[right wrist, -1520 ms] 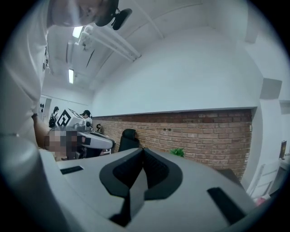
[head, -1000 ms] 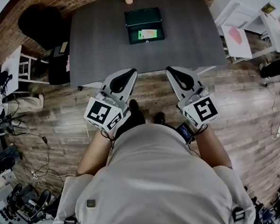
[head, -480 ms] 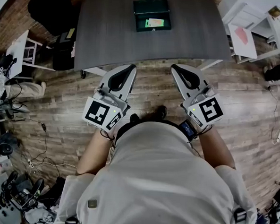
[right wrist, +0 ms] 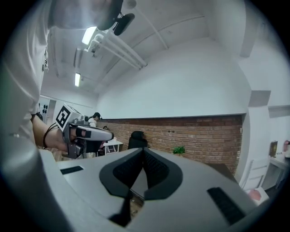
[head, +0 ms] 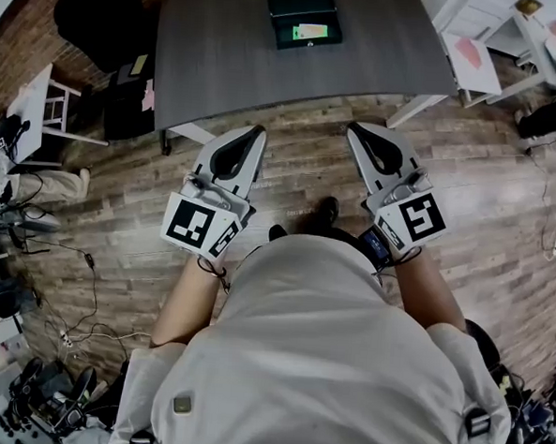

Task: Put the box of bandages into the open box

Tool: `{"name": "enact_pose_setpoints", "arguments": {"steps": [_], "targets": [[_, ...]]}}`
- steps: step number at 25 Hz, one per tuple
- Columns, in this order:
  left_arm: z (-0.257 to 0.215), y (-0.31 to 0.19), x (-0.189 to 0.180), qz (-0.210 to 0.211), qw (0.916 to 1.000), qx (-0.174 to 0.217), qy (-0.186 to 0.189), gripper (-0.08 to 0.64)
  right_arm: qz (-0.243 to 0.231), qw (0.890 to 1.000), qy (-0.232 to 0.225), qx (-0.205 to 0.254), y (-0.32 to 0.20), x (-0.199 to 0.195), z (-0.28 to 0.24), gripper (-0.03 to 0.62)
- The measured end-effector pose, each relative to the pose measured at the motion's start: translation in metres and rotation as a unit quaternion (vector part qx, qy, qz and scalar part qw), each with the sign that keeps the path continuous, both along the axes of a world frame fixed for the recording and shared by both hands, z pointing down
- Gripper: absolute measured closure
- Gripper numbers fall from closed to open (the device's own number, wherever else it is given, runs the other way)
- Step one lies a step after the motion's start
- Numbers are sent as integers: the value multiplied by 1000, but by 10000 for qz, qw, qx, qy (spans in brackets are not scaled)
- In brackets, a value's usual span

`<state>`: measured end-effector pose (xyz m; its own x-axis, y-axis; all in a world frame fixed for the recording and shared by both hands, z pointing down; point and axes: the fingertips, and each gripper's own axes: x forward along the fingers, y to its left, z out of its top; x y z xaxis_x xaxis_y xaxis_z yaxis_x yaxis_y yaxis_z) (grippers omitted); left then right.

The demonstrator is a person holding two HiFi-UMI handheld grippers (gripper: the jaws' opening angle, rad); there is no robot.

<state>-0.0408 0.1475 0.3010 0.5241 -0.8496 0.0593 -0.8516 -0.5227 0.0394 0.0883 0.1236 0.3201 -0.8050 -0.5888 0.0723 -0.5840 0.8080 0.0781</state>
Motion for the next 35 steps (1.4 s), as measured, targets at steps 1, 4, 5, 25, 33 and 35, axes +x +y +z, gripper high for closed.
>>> {"name": "enact_pose_setpoints", "arguments": {"steps": [1,4,5,25,33,35], "targets": [[1,8,-7,7,10000,-10,6,545,22,10000,8,6,9,-6,0,571],[0,30,-27,28,10000,25,56,545,83,10000,39,33,34,-23,1,571],[0,37,-33,36,10000,39,78,545,110,9999,53,39,41,-28,2,571],[4,117,-93,129,9995,160,233,545,317,9994,76,137,132,-83,0,571],[4,120,-97,145,9994,177,248,545,235,9995,36,225,138,-90,-2,571],[5,119,-96,153,9995,185,205,545,232,9996,-24,176,137,-89,-2,571]]}}
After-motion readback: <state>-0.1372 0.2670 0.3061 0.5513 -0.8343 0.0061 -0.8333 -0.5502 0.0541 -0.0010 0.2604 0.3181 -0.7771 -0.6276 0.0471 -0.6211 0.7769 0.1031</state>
